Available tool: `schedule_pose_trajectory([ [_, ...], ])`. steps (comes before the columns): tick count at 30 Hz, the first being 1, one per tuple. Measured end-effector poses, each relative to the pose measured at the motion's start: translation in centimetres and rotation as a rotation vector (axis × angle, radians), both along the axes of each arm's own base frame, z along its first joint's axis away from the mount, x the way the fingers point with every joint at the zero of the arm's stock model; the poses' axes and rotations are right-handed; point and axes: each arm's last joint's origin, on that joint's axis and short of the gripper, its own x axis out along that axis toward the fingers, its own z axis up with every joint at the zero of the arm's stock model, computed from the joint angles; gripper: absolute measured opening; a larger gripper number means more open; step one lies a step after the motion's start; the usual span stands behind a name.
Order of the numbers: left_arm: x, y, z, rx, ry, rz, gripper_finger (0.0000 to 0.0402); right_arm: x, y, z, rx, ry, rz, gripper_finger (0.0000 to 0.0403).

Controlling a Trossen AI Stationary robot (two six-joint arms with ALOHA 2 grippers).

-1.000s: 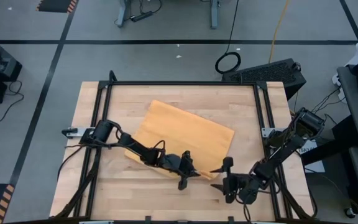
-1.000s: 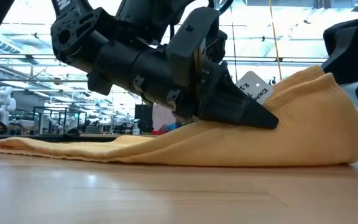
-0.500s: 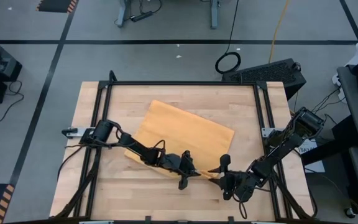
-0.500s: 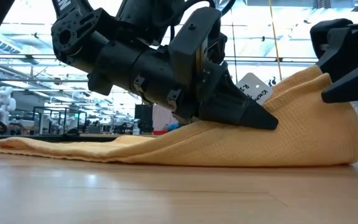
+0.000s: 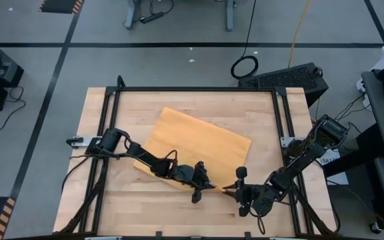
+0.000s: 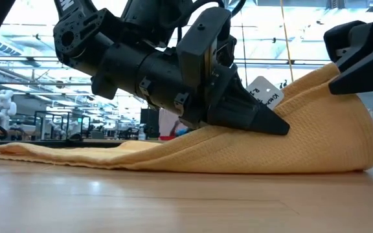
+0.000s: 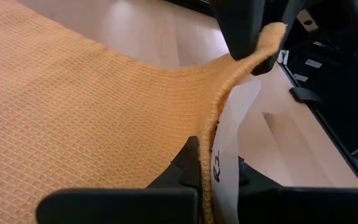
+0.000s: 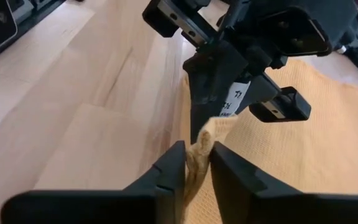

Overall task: Roll towel
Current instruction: Fold the yellow towel

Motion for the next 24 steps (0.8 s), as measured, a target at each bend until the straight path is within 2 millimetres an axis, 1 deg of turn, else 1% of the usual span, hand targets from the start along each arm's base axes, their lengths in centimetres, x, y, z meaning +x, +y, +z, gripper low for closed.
schedule_pose_trajectory([
  [3,0.0,0.0,0.0,0.007,-0.003,0.018,0.0012,0.0,0.0,0.0,0.016,0.008,0.009,0.0027],
  [4,0.0,0.1,0.0,0.011,-0.004,0.03,0.0015,0.0,0.0,0.0,0.017,0.008,0.009,0.0016],
  [6,0.0,0.0,0.0,0.019,-0.007,0.04,0.0029,0.0,0.0,0.0,0.017,0.009,0.008,0.0007],
  [8,0.0,-0.1,0.0,0.037,-0.011,0.031,0.0054,0.0,0.0,0.0,0.027,0.008,0.003,0.0008],
  [11,-0.2,-0.7,0.0,0.046,-0.01,0.0,0.0106,0.0,0.0,-0.1,0.041,0.01,-0.008,0.0006],
  [14,-0.9,-1.4,0.2,0.071,0.071,-0.061,0.0164,-0.1,-0.1,-0.2,0.043,0.016,-0.024,0.0003],
  [16,-1.8,-1.8,0.7,0.103,0.171,-0.082,0.0198,-0.2,-0.1,-0.2,0.042,0.013,-0.042,0.0003],
  [19,-3.7,-2.3,2.2,0.164,0.33,-0.109,0.0231,-0.3,-0.3,0.0,0.046,0.015,-0.049,0.0002],
  [21,-5.3,-2.7,3.6,0.226,0.414,-0.111,0.0241,-0.4,-0.4,0.2,0.048,0.022,-0.057,0.0001],
  [24,-8.2,-3.3,5.3,0.373,0.541,-0.067,0.0241,-0.8,-0.8,0.7,0.042,0.023,-0.091,0.0001],
])
